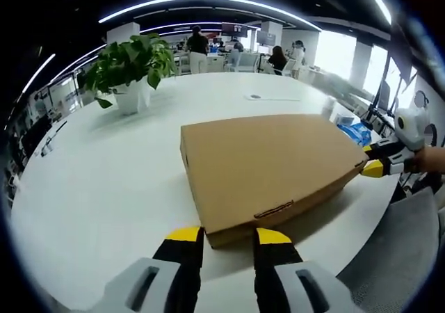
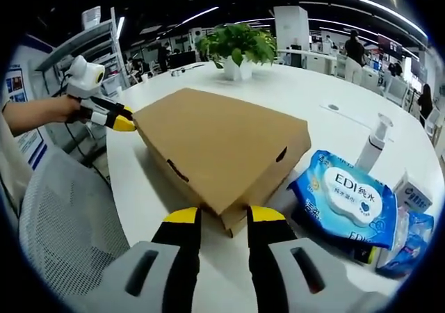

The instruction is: Operate the shoe box by opening the lid, removing the specified soft item, and placing it in the target area until the item is outside and the box remains undamaged.

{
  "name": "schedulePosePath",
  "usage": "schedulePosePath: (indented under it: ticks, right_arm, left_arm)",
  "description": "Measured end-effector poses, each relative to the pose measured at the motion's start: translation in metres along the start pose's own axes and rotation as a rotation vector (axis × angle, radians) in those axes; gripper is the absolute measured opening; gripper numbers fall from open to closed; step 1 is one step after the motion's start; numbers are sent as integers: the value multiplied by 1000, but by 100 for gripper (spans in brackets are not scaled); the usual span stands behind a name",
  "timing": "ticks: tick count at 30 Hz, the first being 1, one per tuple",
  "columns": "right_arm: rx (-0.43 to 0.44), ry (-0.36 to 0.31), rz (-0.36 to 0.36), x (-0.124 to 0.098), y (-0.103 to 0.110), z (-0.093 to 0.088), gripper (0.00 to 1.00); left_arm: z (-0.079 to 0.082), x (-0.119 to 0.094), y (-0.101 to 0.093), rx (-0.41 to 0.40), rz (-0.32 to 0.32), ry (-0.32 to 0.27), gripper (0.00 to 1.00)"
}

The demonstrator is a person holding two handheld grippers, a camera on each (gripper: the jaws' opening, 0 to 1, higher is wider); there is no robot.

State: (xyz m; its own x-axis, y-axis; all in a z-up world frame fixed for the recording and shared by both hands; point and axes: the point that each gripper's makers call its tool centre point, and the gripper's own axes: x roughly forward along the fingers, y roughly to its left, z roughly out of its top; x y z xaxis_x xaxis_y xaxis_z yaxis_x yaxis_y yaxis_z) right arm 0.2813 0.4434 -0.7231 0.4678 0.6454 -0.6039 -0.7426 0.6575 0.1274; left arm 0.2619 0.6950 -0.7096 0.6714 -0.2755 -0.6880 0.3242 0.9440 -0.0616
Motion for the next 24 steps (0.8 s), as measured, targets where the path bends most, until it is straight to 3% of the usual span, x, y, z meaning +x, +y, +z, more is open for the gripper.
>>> schedulePosePath:
  ticks: [24]
  right_arm:
    - [26,-15,-30,22,-34,23,24]
  left_arm:
    - [32,32,17,9,-2,2,28]
